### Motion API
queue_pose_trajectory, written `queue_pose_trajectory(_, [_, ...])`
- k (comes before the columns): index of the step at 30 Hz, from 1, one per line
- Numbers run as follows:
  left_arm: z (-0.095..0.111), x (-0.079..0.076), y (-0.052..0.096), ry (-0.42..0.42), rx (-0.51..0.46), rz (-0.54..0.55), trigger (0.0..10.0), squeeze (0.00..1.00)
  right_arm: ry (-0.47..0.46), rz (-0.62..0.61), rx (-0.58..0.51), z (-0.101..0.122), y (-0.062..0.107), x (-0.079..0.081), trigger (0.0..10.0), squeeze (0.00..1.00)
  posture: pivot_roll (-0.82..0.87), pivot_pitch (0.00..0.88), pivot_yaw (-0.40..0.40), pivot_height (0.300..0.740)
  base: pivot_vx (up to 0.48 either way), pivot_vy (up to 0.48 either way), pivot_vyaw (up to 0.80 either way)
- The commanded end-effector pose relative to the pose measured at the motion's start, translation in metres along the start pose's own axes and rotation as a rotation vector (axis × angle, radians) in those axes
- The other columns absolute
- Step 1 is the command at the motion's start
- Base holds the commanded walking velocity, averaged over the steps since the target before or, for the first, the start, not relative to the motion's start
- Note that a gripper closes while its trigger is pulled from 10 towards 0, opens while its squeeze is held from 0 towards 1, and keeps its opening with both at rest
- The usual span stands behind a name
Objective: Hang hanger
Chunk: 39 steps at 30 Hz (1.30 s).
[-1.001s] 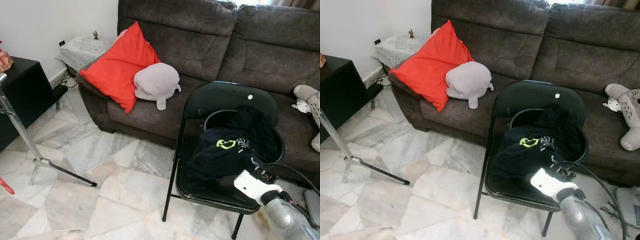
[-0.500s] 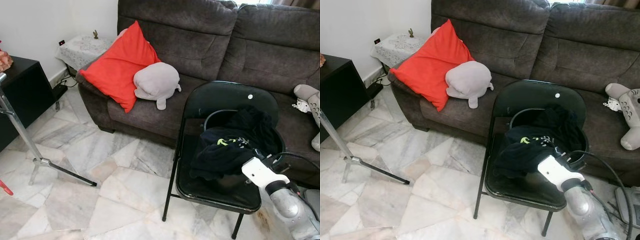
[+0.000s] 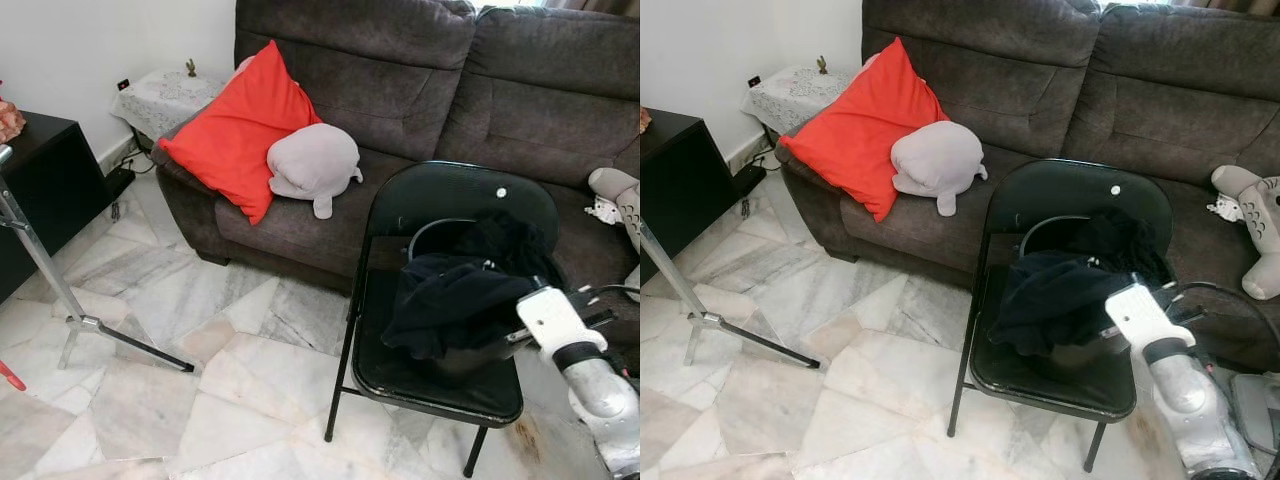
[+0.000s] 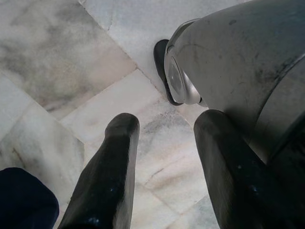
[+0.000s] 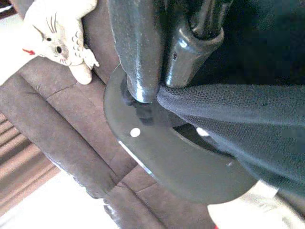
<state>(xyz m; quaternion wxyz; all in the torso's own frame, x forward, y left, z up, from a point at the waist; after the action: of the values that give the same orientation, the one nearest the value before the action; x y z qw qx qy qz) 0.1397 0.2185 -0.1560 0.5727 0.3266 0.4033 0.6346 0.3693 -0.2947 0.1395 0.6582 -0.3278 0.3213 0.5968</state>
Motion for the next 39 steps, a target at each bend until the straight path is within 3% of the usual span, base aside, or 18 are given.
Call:
queue_pose_trajectory(1, [-0.005,-0.006,-0.001,-0.003,0.014,-0.010,10.0,0.00,-0.059,-0.059,-0.024,0.009,-0.003,-0.025,0.0,0.00,-0.03,0.140,-0.064,0.740,0.000,0.000,0.00])
queue_pose_trajectory(2, [-0.005,-0.006,-0.001,-0.003,0.014,-0.010,10.0,0.00,-0.059,-0.059,-0.024,0.009,-0.003,-0.025,0.0,0.00,-0.03,0.140,-0.064,0.740,0.000,0.000,0.00])
queue_pose_trajectory(6, [-0.005,-0.007,-0.001,-0.004,0.015,-0.012,10.0,0.00,-0.130,-0.121,-0.050,0.019,-0.003,-0.050,0.0,0.00,-0.04,0.141,-0.065,0.740,0.000,0.000,0.00])
queue_pose_trajectory(9, [-0.005,-0.007,-0.001,-0.004,0.015,-0.012,10.0,0.00,-0.164,-0.137,-0.054,0.021,-0.002,-0.056,0.0,0.00,-0.04,0.141,-0.066,0.740,0.000,0.000,0.00])
queue_pose_trajectory(11, [-0.005,-0.007,0.000,-0.005,0.015,-0.013,10.0,0.00,-0.255,-0.162,-0.061,0.024,0.002,-0.065,0.0,0.00,-0.04,0.139,-0.068,0.740,0.000,0.000,0.00])
queue_pose_trajectory(12, [-0.005,-0.007,0.000,-0.005,0.015,-0.013,10.0,0.00,-0.255,-0.162,-0.061,0.024,0.002,-0.065,0.0,0.00,-0.04,0.139,-0.068,0.740,0.000,0.000,0.00])
queue_pose_trajectory(15, [-0.006,-0.007,0.000,-0.004,0.014,-0.013,10.0,0.00,-0.309,-0.147,-0.055,0.025,0.010,-0.062,0.0,0.00,-0.05,0.138,-0.071,0.740,0.000,0.000,0.00])
queue_pose_trajectory(17, [-0.006,-0.007,0.000,-0.005,0.016,-0.014,10.0,0.00,-0.321,-0.101,-0.015,0.017,0.025,-0.047,0.0,0.00,-0.05,0.139,-0.069,0.740,0.000,0.000,0.00])
queue_pose_trajectory(19, [-0.006,-0.007,0.000,-0.008,0.017,-0.016,10.0,0.00,-0.349,-0.094,0.040,0.005,0.034,-0.040,0.0,0.00,-0.05,0.139,-0.069,0.740,0.000,0.000,0.00])
queue_pose_trajectory(20, [-0.006,-0.007,0.000,-0.008,0.017,-0.016,10.0,0.00,-0.364,-0.083,0.116,-0.011,0.043,-0.031,0.0,0.00,-0.05,0.138,-0.069,0.740,0.000,0.000,0.00])
queue_pose_trajectory(21, [-0.006,-0.007,0.000,-0.008,0.017,-0.016,10.0,0.00,-0.364,-0.083,0.116,-0.011,0.043,-0.031,0.0,0.00,-0.05,0.138,-0.069,0.740,0.000,0.000,0.00])
queue_pose_trajectory(23, [-0.006,-0.007,0.000,-0.010,0.018,-0.017,10.0,0.00,-0.429,-0.078,0.184,-0.026,0.057,-0.022,0.0,0.00,-0.06,0.138,-0.068,0.740,0.000,0.000,0.00])
queue_pose_trajectory(29, [-0.005,-0.007,0.000,-0.015,0.018,-0.020,10.0,0.00,-0.435,-0.066,0.196,-0.027,0.063,-0.019,0.0,0.00,-0.06,0.140,-0.064,0.740,0.000,0.000,0.00])
queue_pose_trajectory(35, [-0.004,-0.006,-0.001,-0.017,0.013,-0.016,10.0,0.00,-0.469,-0.123,-0.038,0.027,0.042,-0.061,0.0,0.00,-0.06,0.135,-0.066,0.740,0.000,0.000,0.00])
queue_pose_trajectory(39, [-0.003,-0.006,-0.001,-0.017,0.012,-0.014,10.0,0.00,-0.487,-0.140,-0.106,0.043,0.040,-0.073,0.0,0.00,-0.06,0.136,-0.066,0.740,0.000,0.000,0.00])
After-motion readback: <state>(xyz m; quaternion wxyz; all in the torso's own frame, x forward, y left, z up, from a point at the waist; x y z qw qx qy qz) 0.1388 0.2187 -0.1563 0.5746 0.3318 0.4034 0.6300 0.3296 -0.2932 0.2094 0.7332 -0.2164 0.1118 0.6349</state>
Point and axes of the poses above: a point about 5 cm out from each wrist's last joint towards the gripper, its own y axis pointing back from the gripper into the wrist, its own z axis along the axis of the wrist's last joint, x = y × z, the point moved 6 cm from there along -y, pointing out of the wrist towards the gripper, and after that the axes turned 15 degrees about y, right-handed, at the moved point
